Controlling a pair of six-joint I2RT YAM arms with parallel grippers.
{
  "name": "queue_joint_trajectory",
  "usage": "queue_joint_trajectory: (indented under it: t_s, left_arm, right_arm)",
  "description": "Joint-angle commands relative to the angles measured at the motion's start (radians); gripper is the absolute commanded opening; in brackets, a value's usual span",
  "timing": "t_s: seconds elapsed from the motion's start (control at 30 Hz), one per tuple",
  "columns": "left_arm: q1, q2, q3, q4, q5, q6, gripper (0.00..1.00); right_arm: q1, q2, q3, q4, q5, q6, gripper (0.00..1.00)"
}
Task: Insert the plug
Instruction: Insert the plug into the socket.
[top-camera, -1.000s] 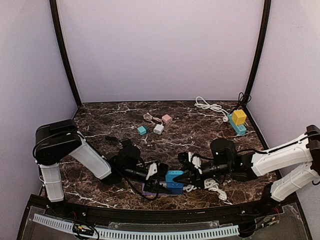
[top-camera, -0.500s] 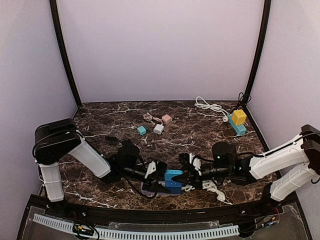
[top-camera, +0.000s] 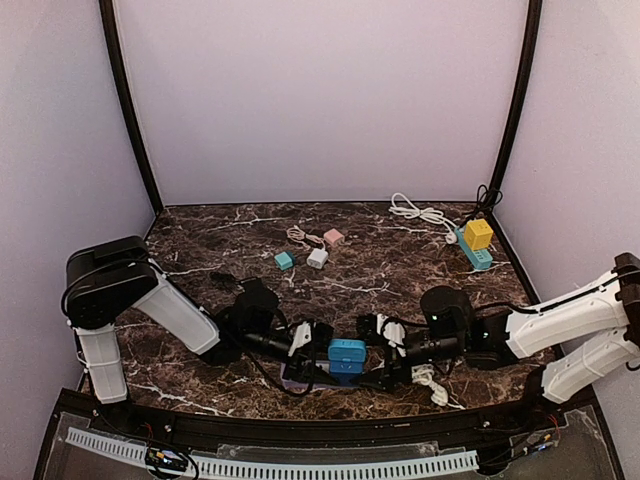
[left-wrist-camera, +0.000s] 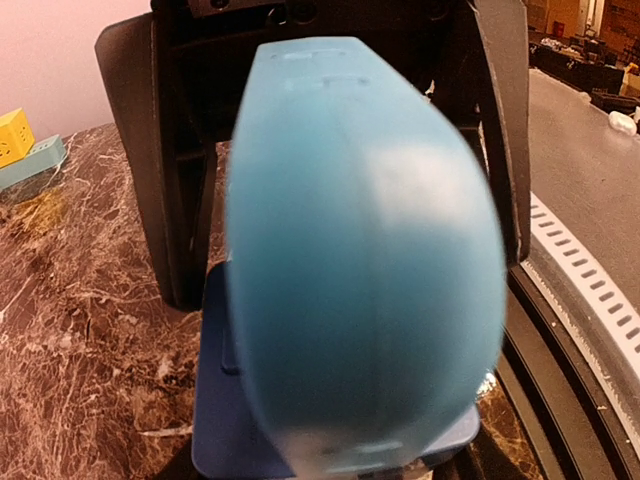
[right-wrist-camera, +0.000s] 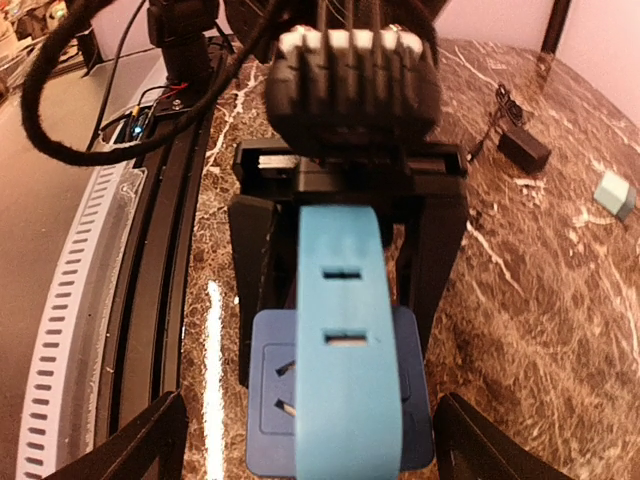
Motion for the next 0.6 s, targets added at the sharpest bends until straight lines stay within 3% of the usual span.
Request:
queue_joint_trajectory:
  t_s: [0.0, 0.37, 0.43, 0.47, 0.53, 0.57]
  left_arm:
    - [0.009, -0.011, -0.027, -0.120, -0.091, 0.040, 0.01]
    - [0.001, -0.015, -0.046, -0.123, -0.339, -0.112, 0.02]
    - [-0.010, -0.023, -0.068, -0.099, -0.332, -0.097, 0.31]
    - [-0.015, -0.030, -0.075, -0.078, -0.329, -0.087, 0.61]
    - [-0.017, -0.045, -0.087, -0.068, -0.329, -0.075, 0.93]
    - [-0.017, -0.051, -0.089, -0.070, -0.334, -0.069, 0.96]
  right_arm:
    - [-0.004, -0.048, -0.002, -0.169, 0.050, 0.029, 0.94]
    - [-0.043, -0.328, 0.000, -0.247, 0.223, 0.166, 0.99]
    - [-0.056, -0.362, 0.004, -0.257, 0.275, 0.200, 0.99]
    - [-0.062, -0.370, 0.013, -0.274, 0.307, 0.214, 0.99]
    - [-0.074, -0.370, 0.049, -0.321, 0.335, 0.236, 0.99]
    - [-0.078, -0.365, 0.066, -0.345, 0.340, 0.245, 0.99]
